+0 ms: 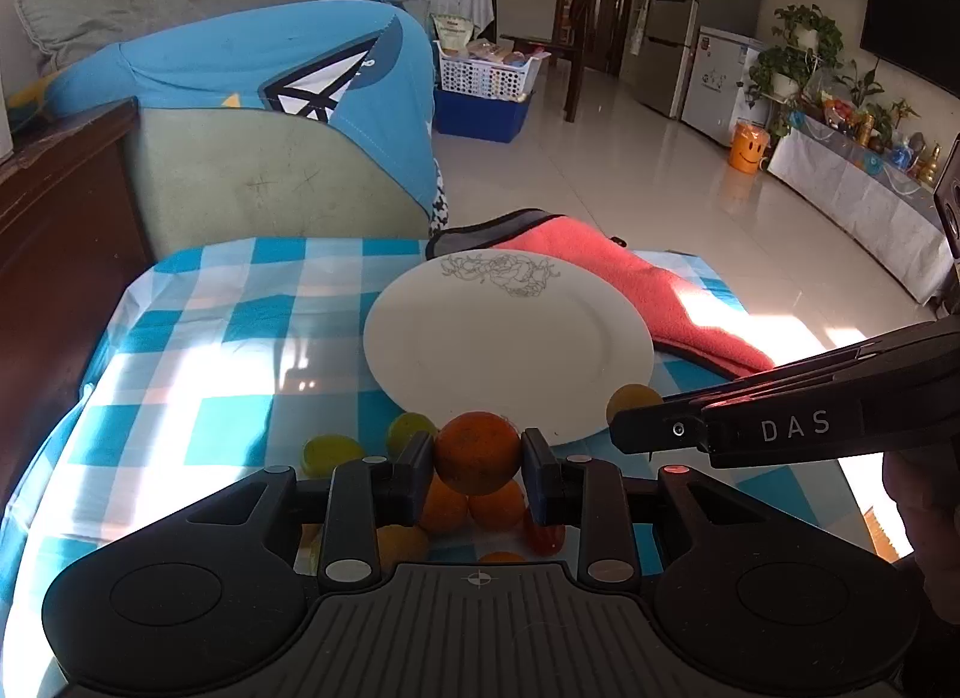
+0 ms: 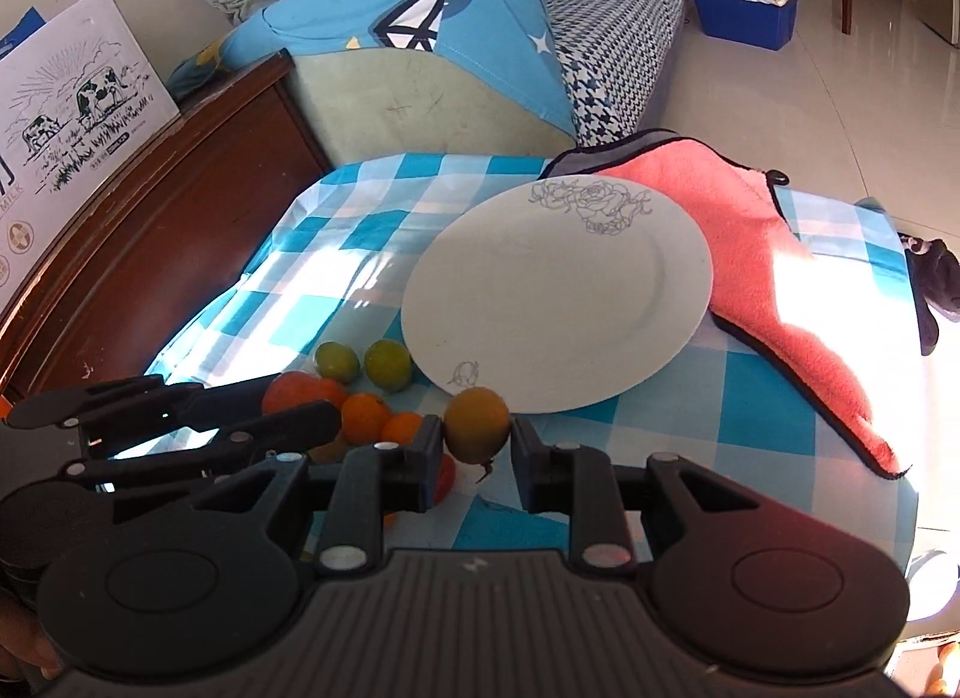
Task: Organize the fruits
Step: 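Carry both fruits onto the white plate and open both grippers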
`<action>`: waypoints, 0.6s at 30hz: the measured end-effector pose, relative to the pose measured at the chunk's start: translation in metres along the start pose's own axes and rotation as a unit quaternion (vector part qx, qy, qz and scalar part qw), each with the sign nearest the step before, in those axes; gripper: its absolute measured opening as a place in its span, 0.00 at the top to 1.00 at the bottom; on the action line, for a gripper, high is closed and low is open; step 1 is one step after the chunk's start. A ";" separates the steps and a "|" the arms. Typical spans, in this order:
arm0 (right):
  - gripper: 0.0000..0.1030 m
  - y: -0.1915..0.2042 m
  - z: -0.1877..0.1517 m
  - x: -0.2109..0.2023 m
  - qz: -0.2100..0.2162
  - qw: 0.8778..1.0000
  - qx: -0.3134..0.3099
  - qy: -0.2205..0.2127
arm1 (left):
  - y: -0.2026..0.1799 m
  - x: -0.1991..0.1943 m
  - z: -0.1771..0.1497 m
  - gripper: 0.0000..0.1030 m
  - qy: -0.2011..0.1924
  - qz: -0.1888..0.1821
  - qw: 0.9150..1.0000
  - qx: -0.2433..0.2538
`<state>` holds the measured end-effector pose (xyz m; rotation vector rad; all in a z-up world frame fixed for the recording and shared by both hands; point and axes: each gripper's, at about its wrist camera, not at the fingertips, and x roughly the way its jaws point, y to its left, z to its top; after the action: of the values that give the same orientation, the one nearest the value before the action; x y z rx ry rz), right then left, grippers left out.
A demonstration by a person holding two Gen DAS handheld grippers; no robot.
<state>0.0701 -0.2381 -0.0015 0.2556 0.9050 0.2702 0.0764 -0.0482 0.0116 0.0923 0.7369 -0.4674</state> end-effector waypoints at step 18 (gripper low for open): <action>0.76 -0.029 0.029 0.042 -0.028 0.998 0.052 0.019 | 0.012 0.070 0.025 0.72 0.028 -0.018 0.999 -0.021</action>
<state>0.1212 -0.2545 -0.0248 0.3207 0.9644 0.1763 0.1421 -0.0695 -0.0173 0.0533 0.8049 -0.4847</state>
